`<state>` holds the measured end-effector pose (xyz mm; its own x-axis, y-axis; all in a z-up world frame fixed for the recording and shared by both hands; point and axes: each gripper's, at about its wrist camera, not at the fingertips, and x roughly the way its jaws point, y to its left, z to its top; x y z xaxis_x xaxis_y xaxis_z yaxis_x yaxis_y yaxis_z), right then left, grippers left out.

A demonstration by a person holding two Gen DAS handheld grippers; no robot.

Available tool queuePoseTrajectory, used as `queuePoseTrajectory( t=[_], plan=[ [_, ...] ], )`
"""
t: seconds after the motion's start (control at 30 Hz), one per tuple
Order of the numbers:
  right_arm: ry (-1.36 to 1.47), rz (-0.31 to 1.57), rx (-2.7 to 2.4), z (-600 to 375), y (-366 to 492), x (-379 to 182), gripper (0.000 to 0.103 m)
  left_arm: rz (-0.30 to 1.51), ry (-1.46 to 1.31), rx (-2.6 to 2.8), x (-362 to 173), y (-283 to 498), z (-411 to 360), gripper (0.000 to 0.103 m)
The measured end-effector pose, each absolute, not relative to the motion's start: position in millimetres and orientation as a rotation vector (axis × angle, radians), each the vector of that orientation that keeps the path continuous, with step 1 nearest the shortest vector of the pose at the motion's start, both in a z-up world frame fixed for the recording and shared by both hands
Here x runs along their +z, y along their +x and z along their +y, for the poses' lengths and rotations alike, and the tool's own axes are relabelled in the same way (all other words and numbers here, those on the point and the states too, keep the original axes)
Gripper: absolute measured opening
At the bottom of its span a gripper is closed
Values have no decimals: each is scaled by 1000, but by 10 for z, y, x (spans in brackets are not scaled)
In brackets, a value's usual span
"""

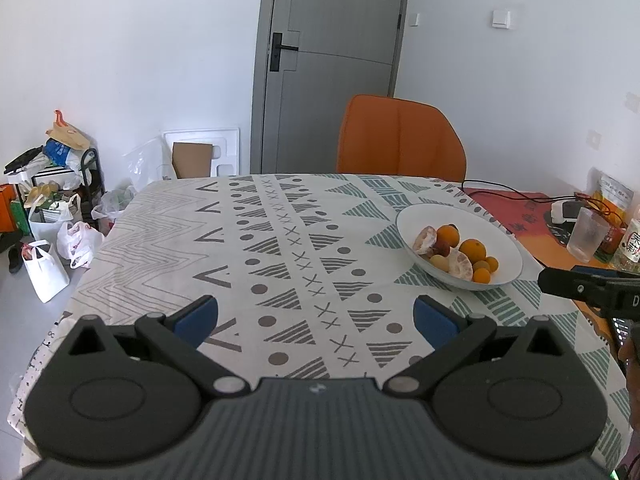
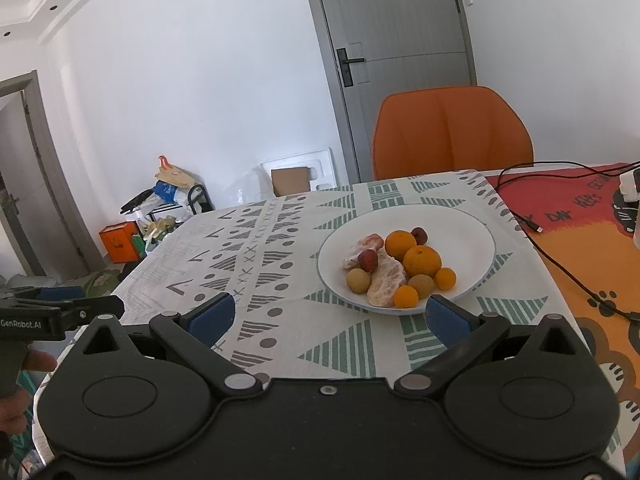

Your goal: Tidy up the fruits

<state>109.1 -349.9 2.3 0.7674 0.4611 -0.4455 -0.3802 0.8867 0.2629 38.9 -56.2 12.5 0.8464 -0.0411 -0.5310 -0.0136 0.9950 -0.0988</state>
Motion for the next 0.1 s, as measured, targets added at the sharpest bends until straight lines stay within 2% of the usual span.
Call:
queuePoseTrajectory(
  t=[0.1],
  plan=[
    [162,529,454,-3498,1097,8,103,569,-103,-19,100,397,-561,103]
  ],
)
